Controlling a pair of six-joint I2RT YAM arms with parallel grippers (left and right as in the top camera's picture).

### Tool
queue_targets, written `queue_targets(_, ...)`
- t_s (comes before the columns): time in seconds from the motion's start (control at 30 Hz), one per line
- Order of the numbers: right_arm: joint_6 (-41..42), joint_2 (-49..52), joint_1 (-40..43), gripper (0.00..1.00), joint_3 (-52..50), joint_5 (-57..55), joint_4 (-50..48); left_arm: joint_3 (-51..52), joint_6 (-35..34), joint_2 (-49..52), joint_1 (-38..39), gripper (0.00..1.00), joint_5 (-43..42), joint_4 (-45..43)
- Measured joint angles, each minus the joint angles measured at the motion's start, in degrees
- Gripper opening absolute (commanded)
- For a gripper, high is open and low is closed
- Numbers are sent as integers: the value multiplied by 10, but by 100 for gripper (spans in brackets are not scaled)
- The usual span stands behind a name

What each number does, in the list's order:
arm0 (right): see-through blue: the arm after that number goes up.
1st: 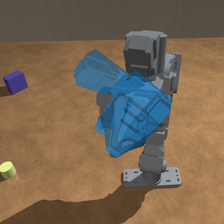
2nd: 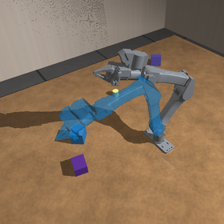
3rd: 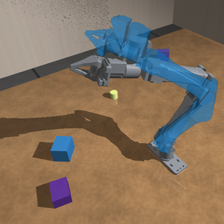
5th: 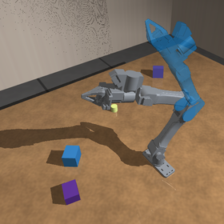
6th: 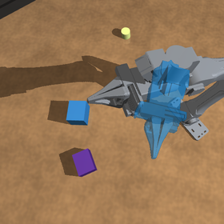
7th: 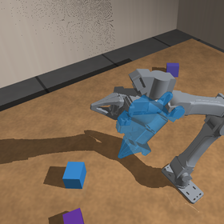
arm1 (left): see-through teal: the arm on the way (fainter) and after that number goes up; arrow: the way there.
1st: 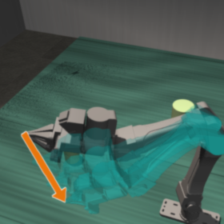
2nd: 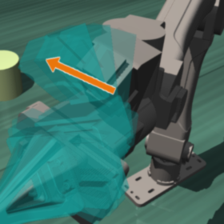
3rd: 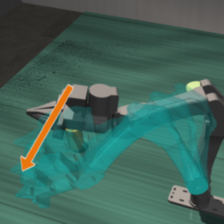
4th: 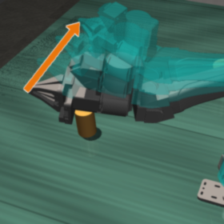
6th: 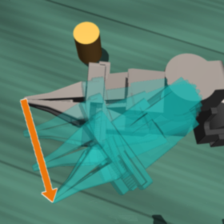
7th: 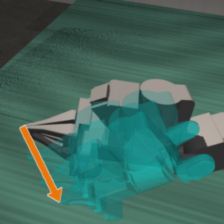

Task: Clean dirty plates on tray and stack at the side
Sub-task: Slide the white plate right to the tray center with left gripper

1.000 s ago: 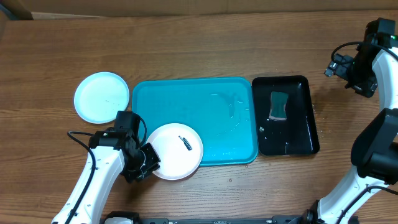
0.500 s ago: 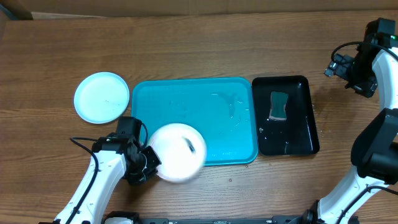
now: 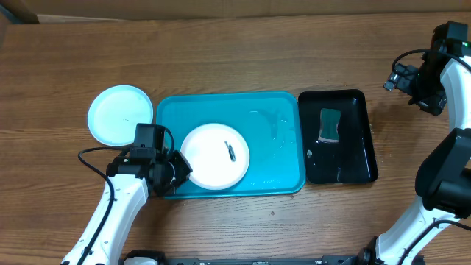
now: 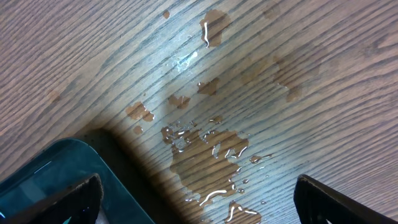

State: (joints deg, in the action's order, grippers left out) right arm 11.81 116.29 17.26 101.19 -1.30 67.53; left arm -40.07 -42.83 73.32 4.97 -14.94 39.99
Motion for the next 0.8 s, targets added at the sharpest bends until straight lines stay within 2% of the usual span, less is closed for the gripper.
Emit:
queue_targets(0.17, 0, 0, 0, 100, 0, 0, -1, -1, -26, 14, 35, 4, 2, -74)
queue_targets(0.5, 0, 0, 0, 100, 0, 0, -11, -3, -76, 117, 104, 6, 6, -200)
queue_targets(0.57, 0, 0, 0, 100, 0, 0, -11, -11, -79, 130, 108, 15, 6, -195)
queue_targets(0.67, 0, 0, 0, 100, 0, 0, -11, -46, -75, 136, 108, 39, 7, -146)
queue_targets(0.7, 0, 0, 0, 100, 0, 0, -11, -62, -70, 136, 108, 45, 8, -128)
queue_targets(0.8, 0, 0, 0, 100, 0, 0, -11, -141, -49, 138, 108, 50, 22, -24)
